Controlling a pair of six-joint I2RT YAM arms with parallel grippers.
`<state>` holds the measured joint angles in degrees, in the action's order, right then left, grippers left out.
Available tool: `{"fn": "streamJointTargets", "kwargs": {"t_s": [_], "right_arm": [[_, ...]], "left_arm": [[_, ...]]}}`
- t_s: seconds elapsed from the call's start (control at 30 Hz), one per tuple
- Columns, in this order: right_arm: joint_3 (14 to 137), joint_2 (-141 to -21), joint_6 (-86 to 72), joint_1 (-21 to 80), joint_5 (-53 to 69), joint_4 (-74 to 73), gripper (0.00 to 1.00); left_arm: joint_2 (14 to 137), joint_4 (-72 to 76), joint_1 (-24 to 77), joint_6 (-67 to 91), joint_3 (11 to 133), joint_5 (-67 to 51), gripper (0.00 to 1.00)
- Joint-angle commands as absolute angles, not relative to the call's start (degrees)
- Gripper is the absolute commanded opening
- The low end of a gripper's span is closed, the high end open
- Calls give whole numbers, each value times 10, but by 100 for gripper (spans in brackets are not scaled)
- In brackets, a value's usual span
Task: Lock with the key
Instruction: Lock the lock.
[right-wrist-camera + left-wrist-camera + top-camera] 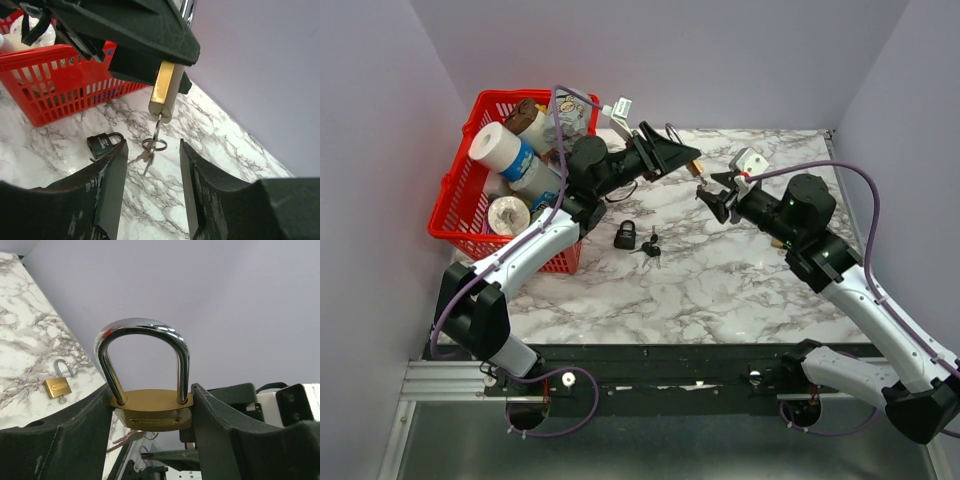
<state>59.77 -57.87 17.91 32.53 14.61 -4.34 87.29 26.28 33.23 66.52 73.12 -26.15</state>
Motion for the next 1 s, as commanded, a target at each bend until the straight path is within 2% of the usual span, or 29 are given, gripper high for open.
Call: {"fn": "streamJointTargets", "kwargs": {"t_s": [0.0,0.27,0.37,0.4,0.5,0.57,0.9,0.97], "right_arm": [[615,-570,205,323,143,-32,53],[607,-566,225,323,185,-29,52],[616,-581,228,323,181,-31,45],[619,-587,231,324,180,-32,40],[628,-596,230,323,178,-33,32],[630,-600,230,323,177,-33,30],[624,-607,233,324,159,-39,1],[616,-606,232,324,152,-40,1]], "left_arm": [[838,283,333,660,729,-258,0],[840,288,336,660,728,-256,0],[838,284,336,660,727,-257,0],[837,283,336,659,726,-256,0],[835,280,337,658,722,-254,0],[833,281,338,658,723,-253,0],[838,266,339,661,734,-230,0],[841,257,339,658,738,-210,0]]}}
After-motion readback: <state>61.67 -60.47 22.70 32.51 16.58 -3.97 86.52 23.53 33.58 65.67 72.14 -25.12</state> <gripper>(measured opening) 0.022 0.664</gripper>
